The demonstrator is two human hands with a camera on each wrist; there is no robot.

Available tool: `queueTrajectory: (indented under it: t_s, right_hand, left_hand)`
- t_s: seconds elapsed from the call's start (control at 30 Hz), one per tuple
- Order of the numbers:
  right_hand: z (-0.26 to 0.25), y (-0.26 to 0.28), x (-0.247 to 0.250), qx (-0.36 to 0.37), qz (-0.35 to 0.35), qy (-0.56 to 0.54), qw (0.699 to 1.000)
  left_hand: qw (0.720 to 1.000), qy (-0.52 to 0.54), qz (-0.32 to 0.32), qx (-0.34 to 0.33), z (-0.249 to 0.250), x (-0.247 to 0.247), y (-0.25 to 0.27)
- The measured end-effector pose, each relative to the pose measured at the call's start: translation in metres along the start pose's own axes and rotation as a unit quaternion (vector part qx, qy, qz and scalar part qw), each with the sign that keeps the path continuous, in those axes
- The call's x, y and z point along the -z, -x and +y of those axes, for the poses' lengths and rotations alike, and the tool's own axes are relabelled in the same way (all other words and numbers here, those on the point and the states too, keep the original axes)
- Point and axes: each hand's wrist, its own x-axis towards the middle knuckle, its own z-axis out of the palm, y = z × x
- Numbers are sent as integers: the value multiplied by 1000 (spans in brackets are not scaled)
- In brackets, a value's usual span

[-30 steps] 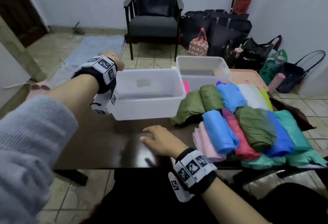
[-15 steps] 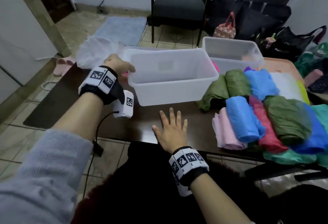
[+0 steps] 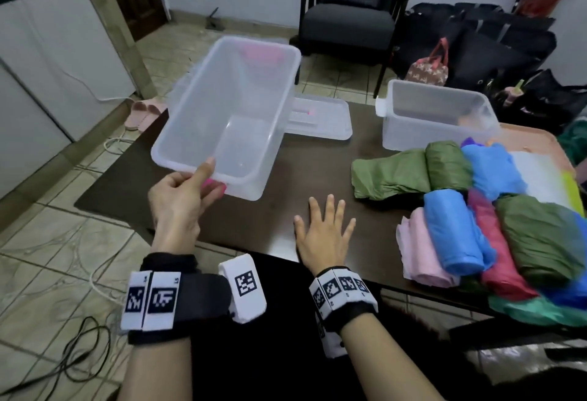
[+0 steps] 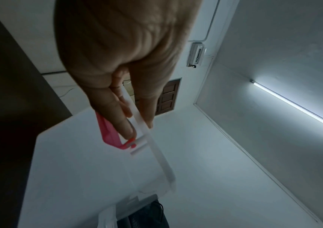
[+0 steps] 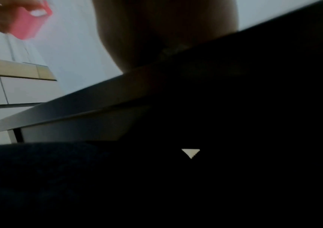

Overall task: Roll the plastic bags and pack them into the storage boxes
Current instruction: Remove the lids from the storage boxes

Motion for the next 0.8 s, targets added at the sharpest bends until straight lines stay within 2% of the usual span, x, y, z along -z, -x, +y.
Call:
queueTrajectory:
  t_s: [0.17, 0.33, 0.57, 0.8]
  right_hand:
    - [1, -4, -3, -10, -1, 20, 1000]
    - [2, -5, -4, -8, 4, 18, 1000]
    - [1, -5, -3, -6, 7, 17, 1000]
    - [1, -4, -2, -4, 7, 16, 1000]
  left_hand:
    - [1000, 23, 4, 15, -4, 4, 13]
    - [999, 25, 22, -31, 13, 13, 19]
    - [998, 20, 22, -62, 31, 47, 10]
    - [998, -45, -40, 7, 6, 52, -2]
